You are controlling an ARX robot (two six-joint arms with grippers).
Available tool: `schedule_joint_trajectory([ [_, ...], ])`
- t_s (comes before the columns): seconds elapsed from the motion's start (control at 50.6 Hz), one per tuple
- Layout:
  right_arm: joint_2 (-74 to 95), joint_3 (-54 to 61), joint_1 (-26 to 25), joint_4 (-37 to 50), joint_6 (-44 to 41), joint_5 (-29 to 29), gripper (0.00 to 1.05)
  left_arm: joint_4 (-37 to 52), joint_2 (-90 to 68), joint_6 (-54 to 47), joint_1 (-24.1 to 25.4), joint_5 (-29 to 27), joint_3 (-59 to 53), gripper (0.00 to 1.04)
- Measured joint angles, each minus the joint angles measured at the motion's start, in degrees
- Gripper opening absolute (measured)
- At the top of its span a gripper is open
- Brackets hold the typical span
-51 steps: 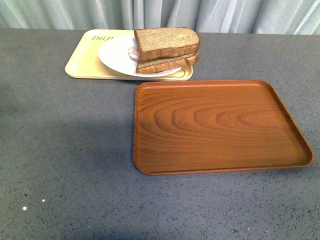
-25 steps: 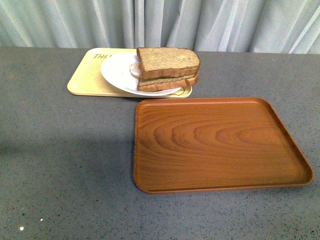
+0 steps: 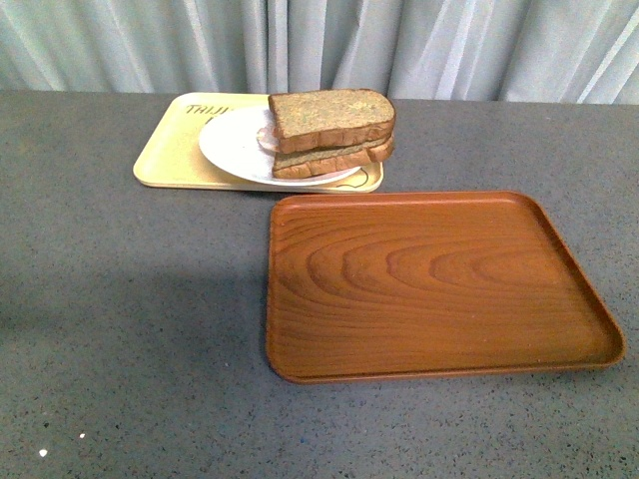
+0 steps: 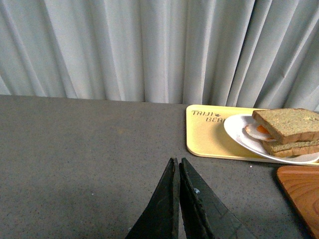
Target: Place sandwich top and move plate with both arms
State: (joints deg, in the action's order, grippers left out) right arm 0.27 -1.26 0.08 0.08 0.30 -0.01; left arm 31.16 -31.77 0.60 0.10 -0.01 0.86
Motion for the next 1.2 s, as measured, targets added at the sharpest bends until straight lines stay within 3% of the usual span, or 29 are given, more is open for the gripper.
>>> schedule_joint_trajectory([
  [1.007,0.0,0.0,0.0,0.0,0.0,0.0,0.96,-20.9,21.6,0.0,0.0,0.0,0.0,0.02],
  [1.126,0.0,0.0,0.0,0.0,0.0,0.0,0.96,-30.2,29.0,0.0,0.0,0.0,0.0,0.02],
  [1.205,0.0,0.0,0.0,0.0,0.0,0.0,0.96,-30.8,30.7,0.0,0.0,0.0,0.0,0.02],
])
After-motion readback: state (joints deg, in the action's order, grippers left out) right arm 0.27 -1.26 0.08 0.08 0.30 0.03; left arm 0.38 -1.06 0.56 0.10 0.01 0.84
